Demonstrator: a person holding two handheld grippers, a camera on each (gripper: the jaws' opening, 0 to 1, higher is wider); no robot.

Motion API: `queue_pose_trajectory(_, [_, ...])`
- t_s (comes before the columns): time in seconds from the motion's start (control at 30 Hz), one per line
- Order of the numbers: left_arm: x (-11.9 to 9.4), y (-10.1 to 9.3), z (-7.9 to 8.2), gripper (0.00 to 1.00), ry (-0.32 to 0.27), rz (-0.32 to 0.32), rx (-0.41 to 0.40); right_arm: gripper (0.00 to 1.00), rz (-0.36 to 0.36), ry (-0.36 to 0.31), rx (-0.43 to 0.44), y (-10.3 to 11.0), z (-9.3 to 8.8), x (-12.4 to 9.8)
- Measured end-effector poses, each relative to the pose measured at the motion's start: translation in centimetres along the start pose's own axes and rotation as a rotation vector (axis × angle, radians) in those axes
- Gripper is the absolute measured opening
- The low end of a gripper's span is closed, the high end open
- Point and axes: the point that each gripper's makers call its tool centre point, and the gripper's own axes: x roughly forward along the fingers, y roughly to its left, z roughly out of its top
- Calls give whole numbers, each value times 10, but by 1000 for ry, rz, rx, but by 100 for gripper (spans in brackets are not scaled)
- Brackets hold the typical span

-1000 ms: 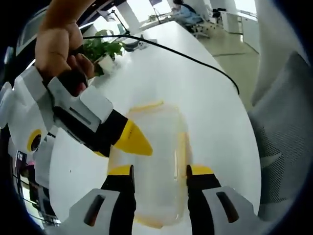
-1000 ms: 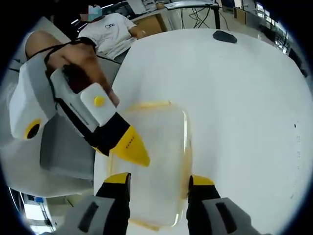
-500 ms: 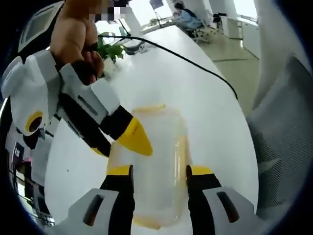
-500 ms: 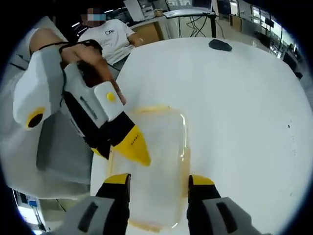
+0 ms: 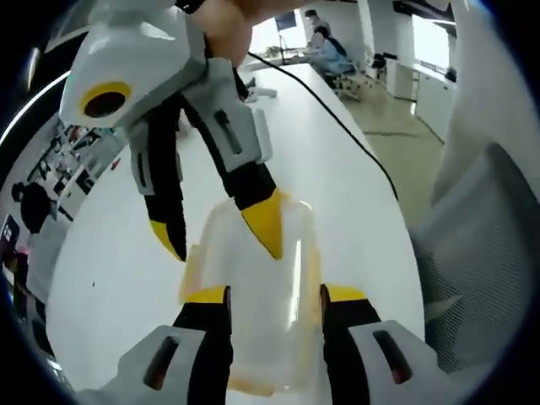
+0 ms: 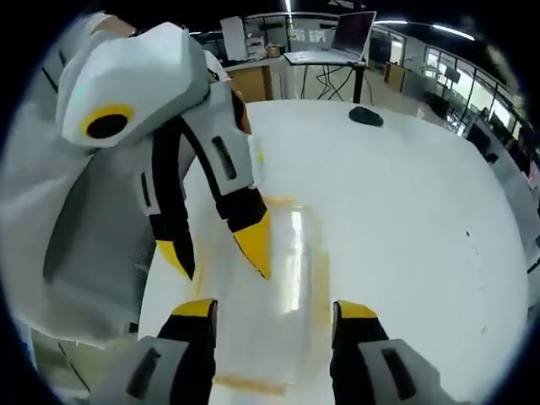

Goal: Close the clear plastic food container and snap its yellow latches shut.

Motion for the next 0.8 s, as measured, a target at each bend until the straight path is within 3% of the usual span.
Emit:
queue_pose_trajectory(0.2, [-7, 3, 2, 40, -19, -9, -17, 61, -59, -93, 45, -2, 11, -9])
queue_pose_trajectory(0.33, [-15, 13, -2, 48, -17, 9, -50, 65, -76, -102, 52, 4, 8, -10])
queue_pose_trajectory(0.5, [-24, 24, -16, 62, 20, -2, -92, 71, -66, -75, 46, 14, 0, -9])
queue_pose_trajectory(0.67, [-31, 33, -32, 68, 62, -4, -86, 75, -60, -39, 45, 19, -10, -7])
queue_pose_trajectory(0.8, [-32, 30, -41, 73, 89, -54, -71, 78, -53, -10, 48, 22, -17, -4])
